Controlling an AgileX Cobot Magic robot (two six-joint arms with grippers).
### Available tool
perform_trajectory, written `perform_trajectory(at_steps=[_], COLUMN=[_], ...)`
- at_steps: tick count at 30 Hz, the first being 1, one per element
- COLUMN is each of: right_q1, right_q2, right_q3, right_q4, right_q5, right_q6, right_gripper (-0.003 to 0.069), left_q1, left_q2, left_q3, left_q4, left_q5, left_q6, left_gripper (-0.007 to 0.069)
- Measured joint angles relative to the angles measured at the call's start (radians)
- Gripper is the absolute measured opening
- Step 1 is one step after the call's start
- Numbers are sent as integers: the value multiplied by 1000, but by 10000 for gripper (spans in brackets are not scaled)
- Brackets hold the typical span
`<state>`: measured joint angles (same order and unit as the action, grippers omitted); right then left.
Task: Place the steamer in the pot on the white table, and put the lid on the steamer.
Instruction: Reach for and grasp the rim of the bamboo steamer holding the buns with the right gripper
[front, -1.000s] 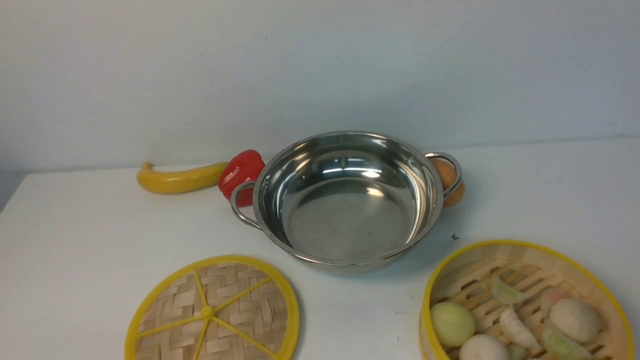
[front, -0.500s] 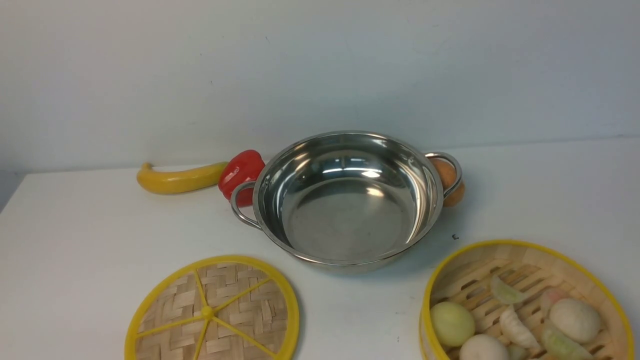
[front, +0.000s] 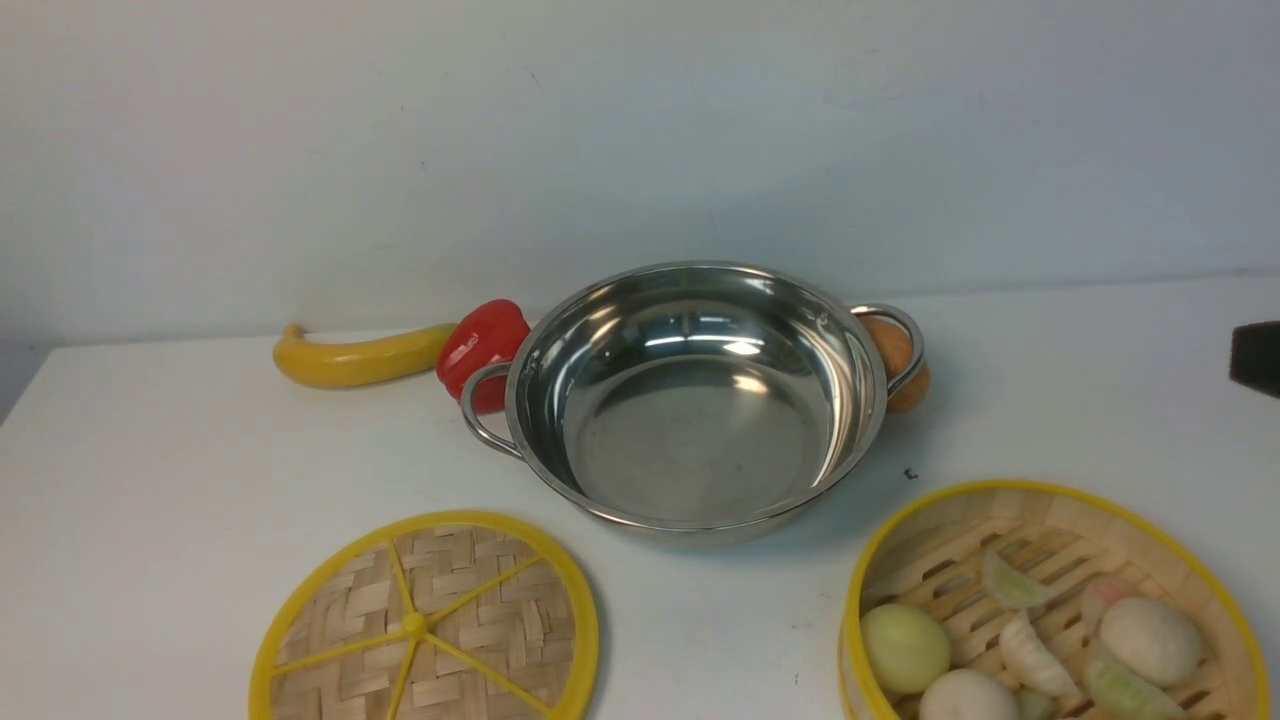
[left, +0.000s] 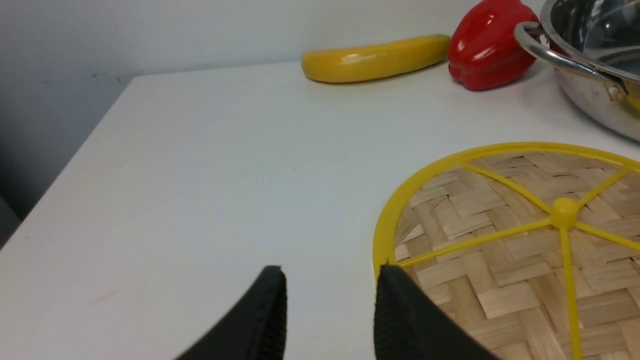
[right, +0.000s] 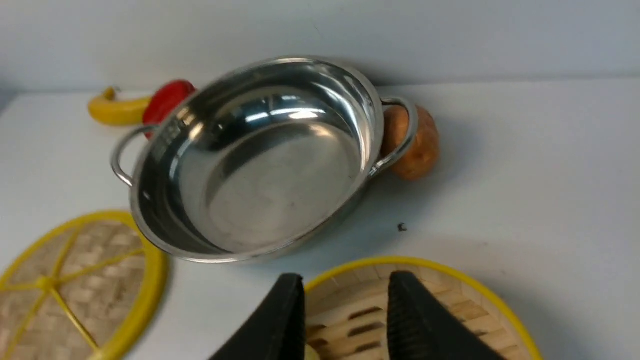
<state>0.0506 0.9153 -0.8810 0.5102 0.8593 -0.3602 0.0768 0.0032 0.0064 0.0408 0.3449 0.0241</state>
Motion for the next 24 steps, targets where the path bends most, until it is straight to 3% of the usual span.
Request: perform_trajectory(at_steps=[6,11,24], right_q1=[0,1,1], right_q2=[172,284,512], right_q3=[-279,-421,-435], right_q4=[-195,-373,-370], right_q5=[306,354,372], right_q6=[45,48,-87], right_gripper=[249,246,237], left_q1=[0,0,0], left_q2=[0,0,0], left_q3=[0,0,0], left_q4=[0,0,0], left_q5=[0,0,0], left_q6=[0,0,0], left_gripper=[242,242,242])
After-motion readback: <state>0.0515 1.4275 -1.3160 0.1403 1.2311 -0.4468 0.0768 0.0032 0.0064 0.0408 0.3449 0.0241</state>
